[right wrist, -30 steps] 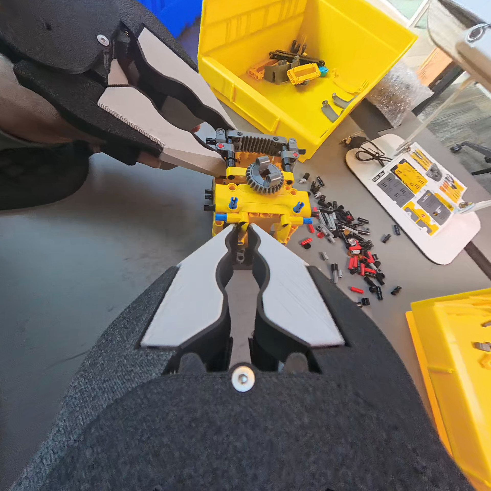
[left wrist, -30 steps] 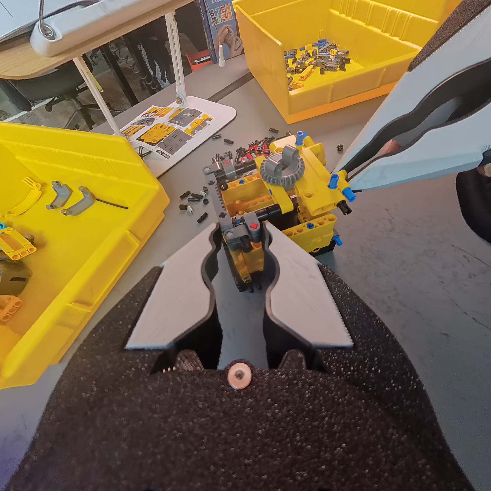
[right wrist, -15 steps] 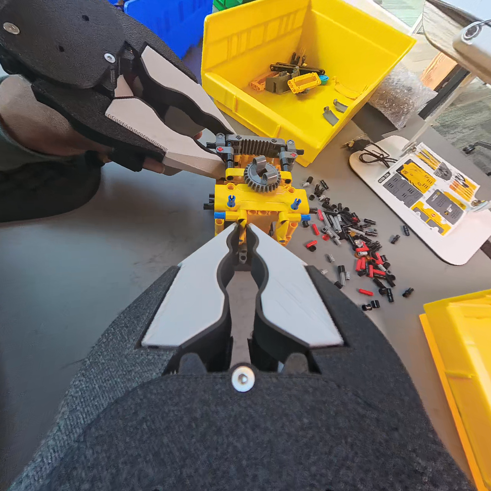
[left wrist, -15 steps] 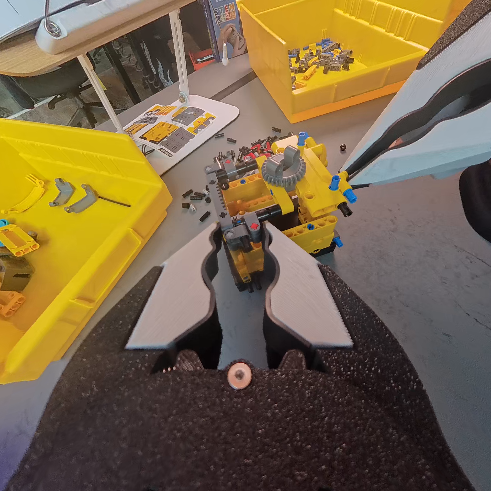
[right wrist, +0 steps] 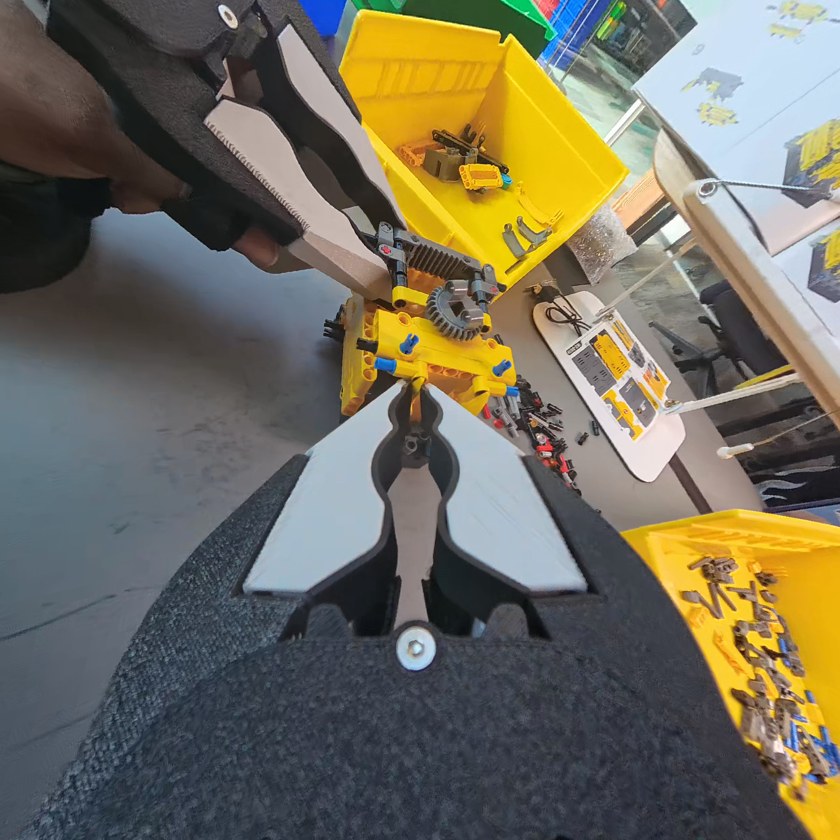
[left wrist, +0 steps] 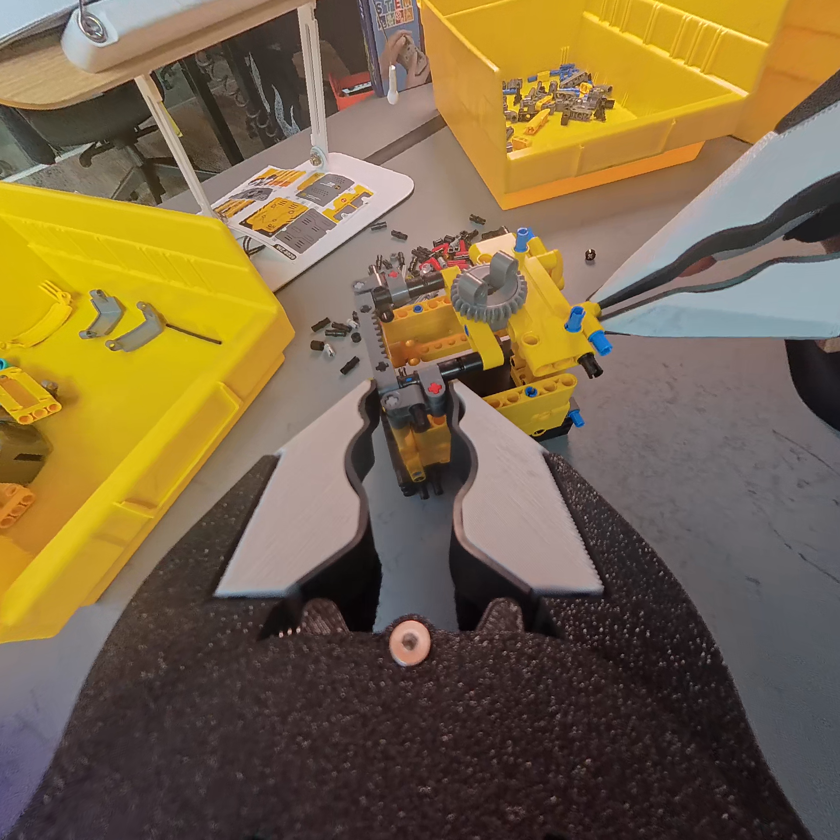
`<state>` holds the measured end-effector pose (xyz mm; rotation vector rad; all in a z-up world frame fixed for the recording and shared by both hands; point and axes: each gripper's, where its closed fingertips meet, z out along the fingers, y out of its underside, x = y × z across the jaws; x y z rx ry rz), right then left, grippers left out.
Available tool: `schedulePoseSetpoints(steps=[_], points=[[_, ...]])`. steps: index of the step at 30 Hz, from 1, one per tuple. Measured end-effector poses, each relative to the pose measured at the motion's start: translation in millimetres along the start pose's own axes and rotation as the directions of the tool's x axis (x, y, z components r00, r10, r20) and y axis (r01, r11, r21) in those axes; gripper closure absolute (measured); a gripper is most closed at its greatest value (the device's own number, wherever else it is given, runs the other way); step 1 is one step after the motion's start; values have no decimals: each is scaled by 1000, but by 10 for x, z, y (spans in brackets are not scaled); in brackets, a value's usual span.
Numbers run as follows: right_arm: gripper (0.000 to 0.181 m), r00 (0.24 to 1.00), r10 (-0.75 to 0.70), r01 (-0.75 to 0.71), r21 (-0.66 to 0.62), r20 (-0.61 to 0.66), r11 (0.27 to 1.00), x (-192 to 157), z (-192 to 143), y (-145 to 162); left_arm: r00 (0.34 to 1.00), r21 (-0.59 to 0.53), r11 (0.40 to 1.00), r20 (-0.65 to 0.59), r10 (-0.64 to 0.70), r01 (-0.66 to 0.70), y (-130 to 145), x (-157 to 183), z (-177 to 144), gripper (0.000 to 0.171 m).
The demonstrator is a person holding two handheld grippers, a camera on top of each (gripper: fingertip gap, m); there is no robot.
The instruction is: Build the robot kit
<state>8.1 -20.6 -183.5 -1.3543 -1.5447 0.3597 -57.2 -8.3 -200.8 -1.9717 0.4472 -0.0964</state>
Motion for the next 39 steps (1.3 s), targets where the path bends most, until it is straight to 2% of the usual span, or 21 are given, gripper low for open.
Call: schedulePoseSetpoints(steps=[2,6,8,10,13,18,21,23,24,28,32,35,37,39], points=[[179,998,-49,49,5,-34,999,0,2,-3,1000,-3,1000,0,-6,6,-1,-3,2,144],[178,998,64,-64,36,7,997,10,11,1,1000,6,1000,-8,1,-1,-2,-10,6,143],[175,990,128,-132,66,65,989,0,7,-18,998,23,999,-44,-34,35,-9,-16,15,144],[165,964,206,-224,96,170,970,-31,-23,-51,995,44,998,-85,-46,50,-15,-31,25,144],[165,930,238,-280,118,281,953,-27,-146,-64,980,58,997,-193,-45,57,-21,-46,51,144],[163,933,168,-197,58,319,979,21,-290,133,881,95,993,-472,-12,64,-68,-21,129,142],[162,924,182,-198,13,336,980,28,-259,265,829,127,992,-556,64,8,-103,-35,211,142],[162,915,200,-214,3,351,977,4,-243,293,804,97,995,-594,29,36,-113,-96,226,126],[162,918,197,-210,-1,343,978,4,-239,311,790,90,993,-613,-8,80,-133,-141,184,123],[162,918,182,-192,-5,353,981,-30,-226,385,831,76,980,-544,-116,187,-83,-360,-78,123],[157,903,201,-192,-62,381,980,-14,30,540,869,-40,987,-469,-155,154,118,-19,-266,125],[146,902,176,-150,-96,395,984,-51,238,596,894,-104,989,-426,-137,102,236,254,-168,122],[148,899,166,-141,-93,406,986,-107,286,569,922,-117,991,-375,-99,59,270,262,-22,125],[149,931,146,-115,-112,334,987,-54,298,610,914,-124,991,-396,-89,43,238,280,61,126]])
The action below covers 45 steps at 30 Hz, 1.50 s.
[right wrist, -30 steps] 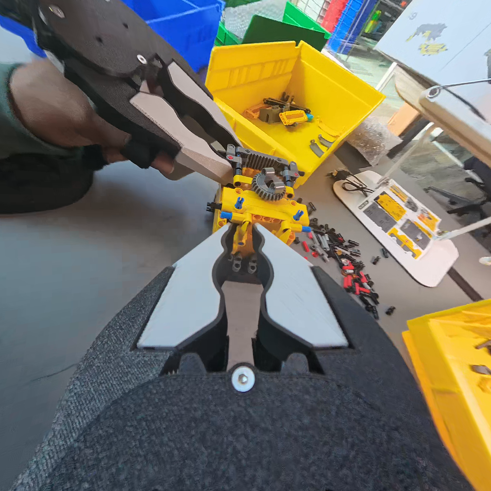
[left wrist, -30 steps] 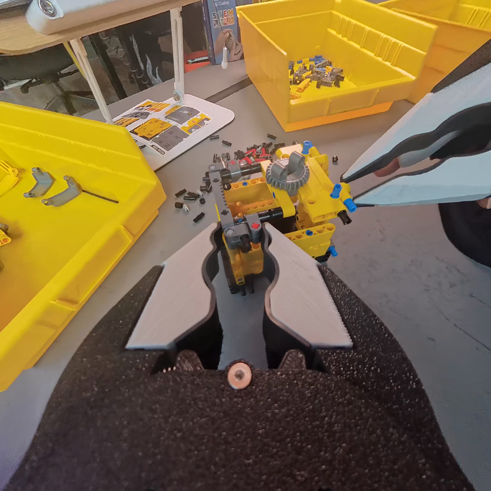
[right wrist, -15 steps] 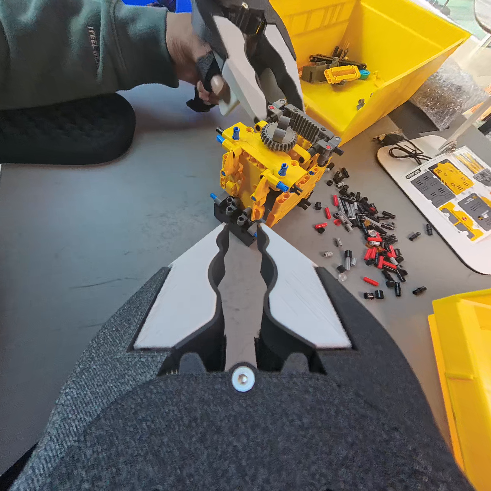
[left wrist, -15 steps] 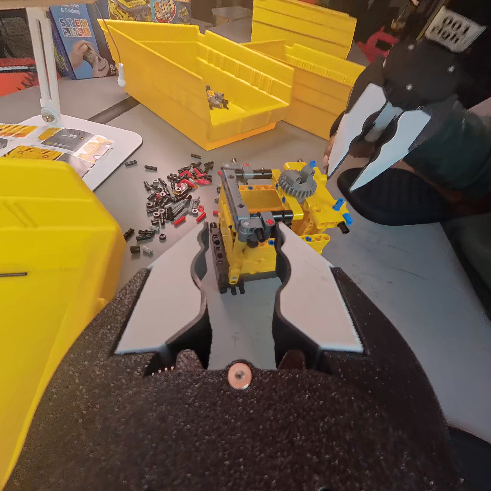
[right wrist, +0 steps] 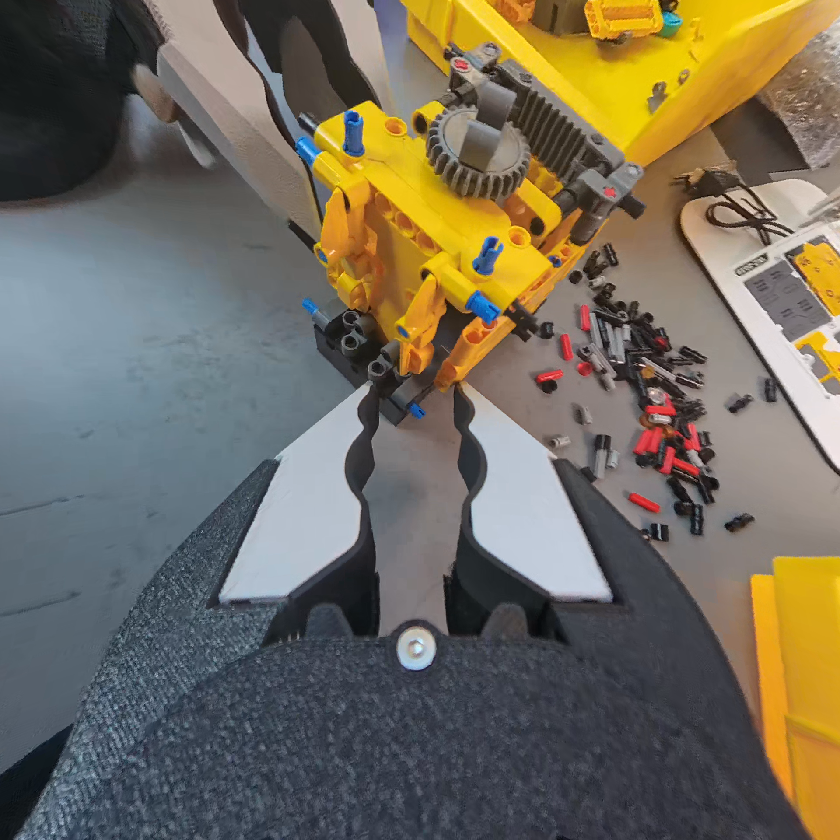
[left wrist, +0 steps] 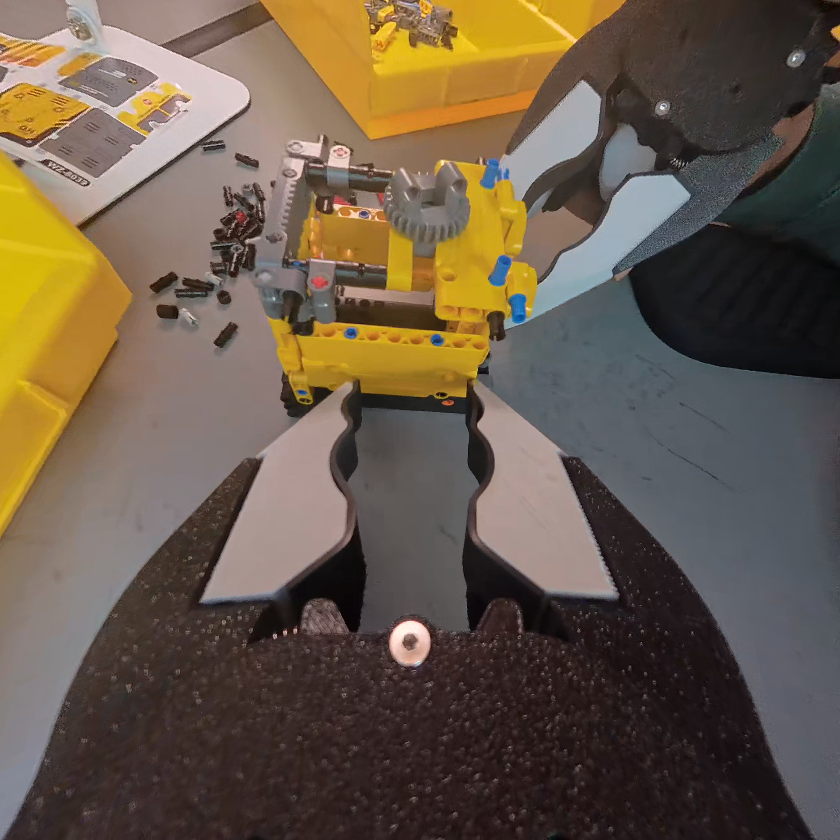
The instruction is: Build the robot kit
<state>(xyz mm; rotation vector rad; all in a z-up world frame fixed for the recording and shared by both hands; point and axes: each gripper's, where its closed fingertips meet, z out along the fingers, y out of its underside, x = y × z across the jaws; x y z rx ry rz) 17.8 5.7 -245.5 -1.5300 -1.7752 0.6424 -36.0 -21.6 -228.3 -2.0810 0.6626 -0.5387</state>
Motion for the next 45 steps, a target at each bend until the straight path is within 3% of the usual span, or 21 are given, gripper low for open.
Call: schedulePoseSetpoints(steps=[4,8,12,15,20,26,39,45], points=[[158,997,18,-19,-15,-80,1000,-22,-95,55,997,19,997,-28,70,-70,-86,-147,78,150],[161,992,19,-19,6,-121,1000,-13,-61,69,988,19,999,-144,48,-46,-64,-43,178,146],[161,992,-25,25,2,-120,1000,27,-10,106,991,9,997,-113,77,-77,-32,-13,187,147],[161,993,24,-22,20,-112,1000,89,-16,110,991,1,997,-108,74,-74,12,32,150,147],[174,991,-13,16,20,-136,1000,120,15,112,991,-2,997,-104,80,-81,68,147,93,150],[165,991,39,-35,35,-128,999,138,35,75,996,15,997,-49,76,-76,61,88,88,149],[169,988,52,-44,57,-144,997,116,22,26,995,25,997,73,75,-77,12,-79,126,151],[163,985,68,-52,102,-161,993,141,-83,-24,987,95,994,154,42,-57,-85,-154,-39,144]])
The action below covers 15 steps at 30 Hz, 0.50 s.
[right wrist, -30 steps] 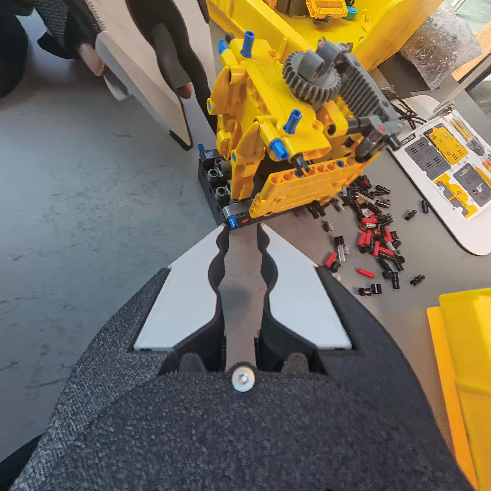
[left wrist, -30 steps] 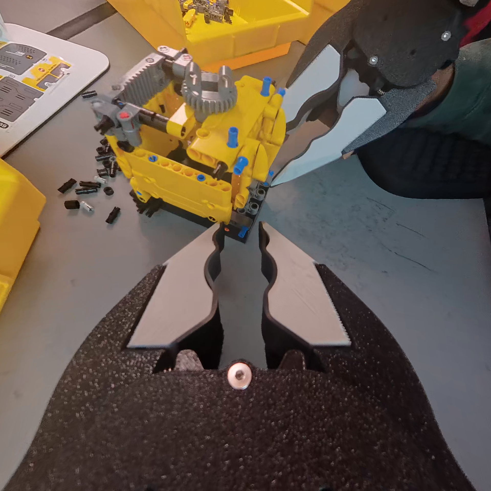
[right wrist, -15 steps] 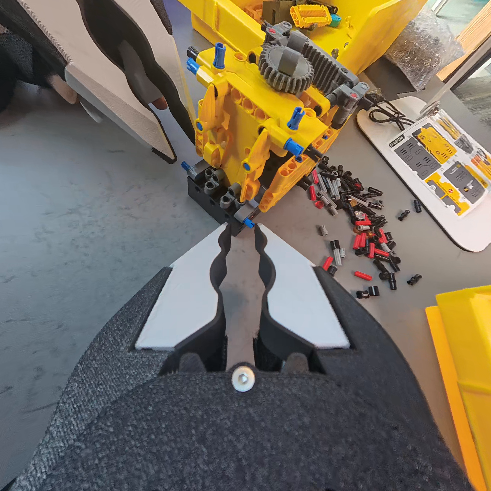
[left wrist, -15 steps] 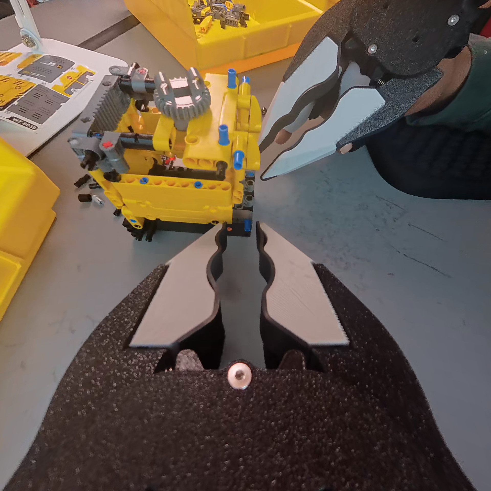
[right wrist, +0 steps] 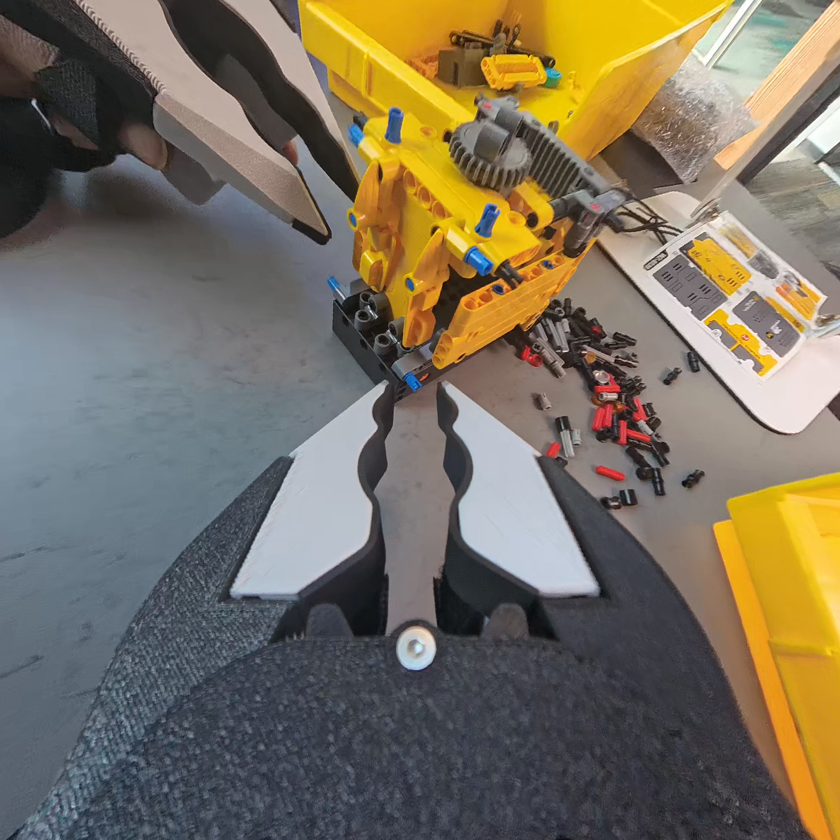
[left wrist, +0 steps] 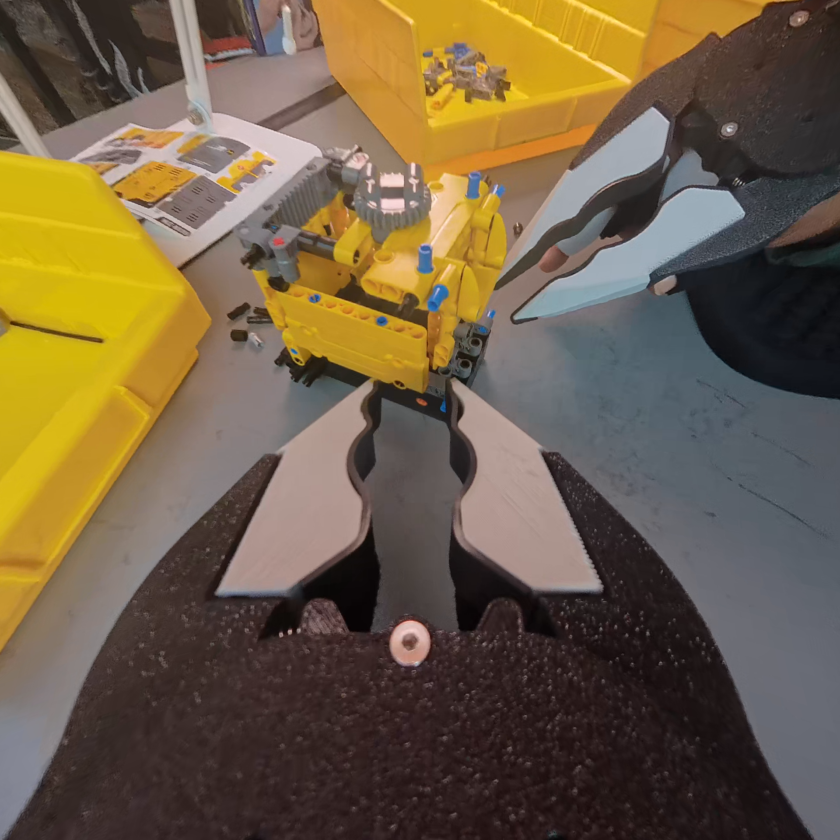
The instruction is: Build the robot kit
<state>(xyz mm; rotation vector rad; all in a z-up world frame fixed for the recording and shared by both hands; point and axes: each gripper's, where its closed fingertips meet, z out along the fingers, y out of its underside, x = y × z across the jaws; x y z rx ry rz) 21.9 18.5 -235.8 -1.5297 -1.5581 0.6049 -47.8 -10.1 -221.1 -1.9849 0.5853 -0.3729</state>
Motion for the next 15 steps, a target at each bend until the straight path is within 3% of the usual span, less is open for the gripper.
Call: schedulePoseSetpoints(steps=[4,7,12,15], points=[[162,995,67,-56,134,-75,989,120,-386,-238,984,148,989,178,-30,3,-246,-116,-350,131],[145,976,160,-121,237,-150,964,171,-805,-342,942,229,973,325,-80,3,-344,-117,-746,122],[93,904,246,-158,262,-349,952,125,-1470,-110,888,280,959,433,-154,29,-142,218,-1256,108],[79,888,263,-180,239,-378,954,-123,-1706,54,886,307,950,424,-190,57,30,513,-1444,100]])
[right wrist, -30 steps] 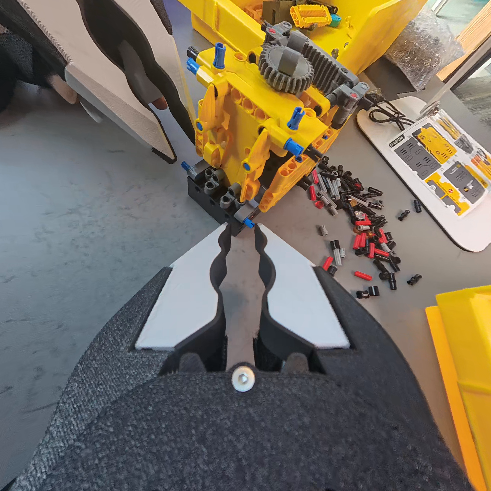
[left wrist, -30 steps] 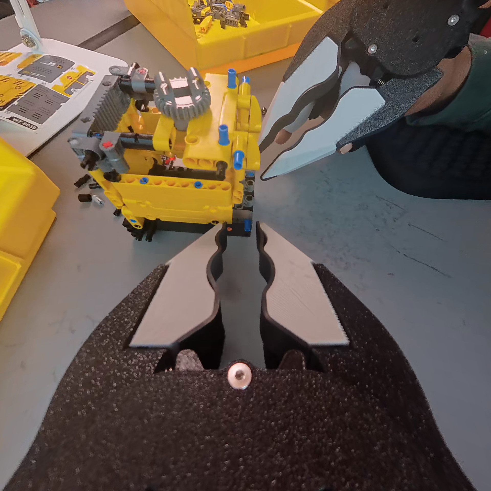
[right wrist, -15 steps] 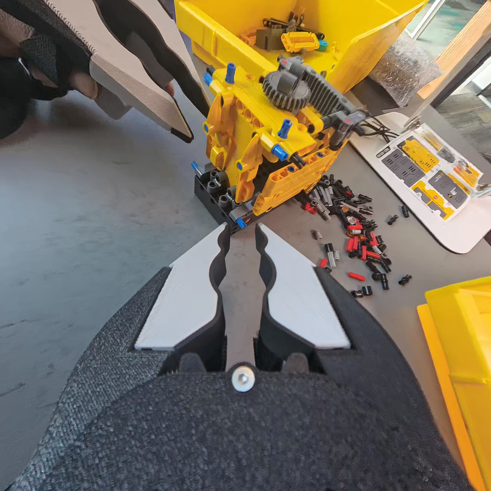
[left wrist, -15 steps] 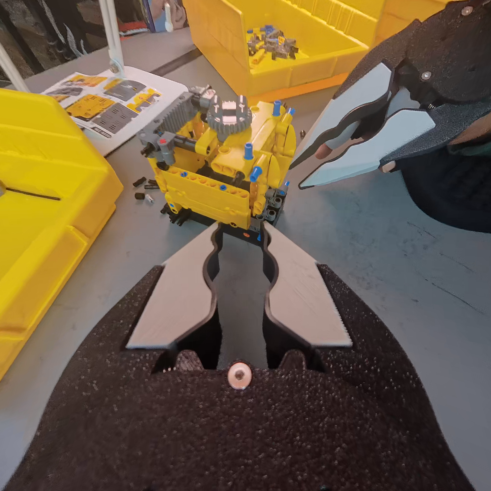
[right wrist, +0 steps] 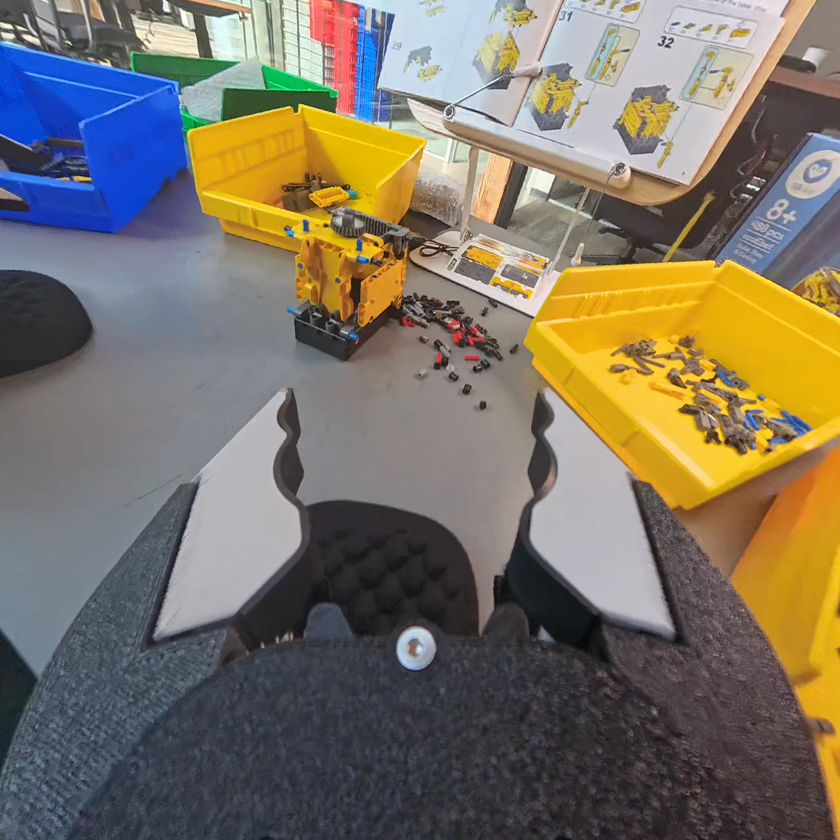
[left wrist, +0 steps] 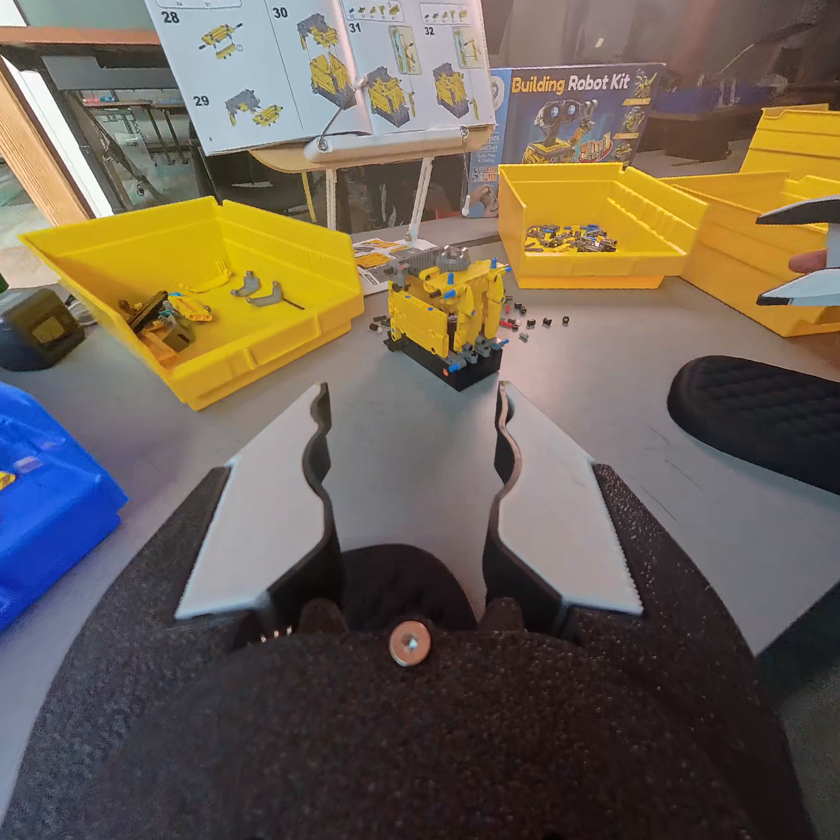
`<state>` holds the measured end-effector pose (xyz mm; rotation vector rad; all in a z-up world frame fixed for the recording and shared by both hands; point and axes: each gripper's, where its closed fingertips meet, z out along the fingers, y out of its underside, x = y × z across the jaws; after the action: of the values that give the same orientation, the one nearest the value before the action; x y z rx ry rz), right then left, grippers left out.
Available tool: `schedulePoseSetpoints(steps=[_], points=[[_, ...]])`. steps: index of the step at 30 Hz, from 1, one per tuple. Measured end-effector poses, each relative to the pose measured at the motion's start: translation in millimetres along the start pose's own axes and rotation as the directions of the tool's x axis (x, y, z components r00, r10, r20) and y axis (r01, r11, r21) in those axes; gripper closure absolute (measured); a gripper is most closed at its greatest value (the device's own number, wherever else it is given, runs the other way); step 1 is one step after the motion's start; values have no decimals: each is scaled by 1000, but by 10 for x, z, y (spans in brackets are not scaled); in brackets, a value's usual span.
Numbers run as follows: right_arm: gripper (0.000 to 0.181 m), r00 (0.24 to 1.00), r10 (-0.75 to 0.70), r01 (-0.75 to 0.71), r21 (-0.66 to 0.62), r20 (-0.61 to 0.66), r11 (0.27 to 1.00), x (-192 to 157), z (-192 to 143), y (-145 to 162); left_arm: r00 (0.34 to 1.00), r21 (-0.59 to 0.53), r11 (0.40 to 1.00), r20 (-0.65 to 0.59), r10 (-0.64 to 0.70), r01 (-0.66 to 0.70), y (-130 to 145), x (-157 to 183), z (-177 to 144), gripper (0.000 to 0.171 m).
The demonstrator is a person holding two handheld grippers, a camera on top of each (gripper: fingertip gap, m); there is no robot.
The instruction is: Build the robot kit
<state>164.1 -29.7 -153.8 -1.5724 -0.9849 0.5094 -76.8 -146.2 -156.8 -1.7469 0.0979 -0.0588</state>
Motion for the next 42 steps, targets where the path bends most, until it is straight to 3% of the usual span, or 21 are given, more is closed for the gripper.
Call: schedulePoseSetpoints(steps=[6,10,18,23,32,42], points=[[75,999,50,-51,-59,-13,997,-267,-459,366,999,64,998,32,8,-10,85,155,-533,94],[72,992,110,-113,-42,-70,993,-216,-642,504,999,9,999,30,-45,44,209,140,-642,97],[73,990,123,-124,-20,-70,992,-60,-477,430,998,-44,999,59,-29,32,234,-8,-400,93],[77,985,150,-151,2,-86,989,-7,-384,429,998,-8,1000,57,-20,21,114,-24,-276,95],[74,989,139,-140,-27,-53,990,-159,-437,389,995,-83,995,81,-54,60,326,-44,-477,97],[74,994,94,-96,-20,-64,995,-171,-425,299,990,-68,995,122,-65,74,362,-117,-560,96]])
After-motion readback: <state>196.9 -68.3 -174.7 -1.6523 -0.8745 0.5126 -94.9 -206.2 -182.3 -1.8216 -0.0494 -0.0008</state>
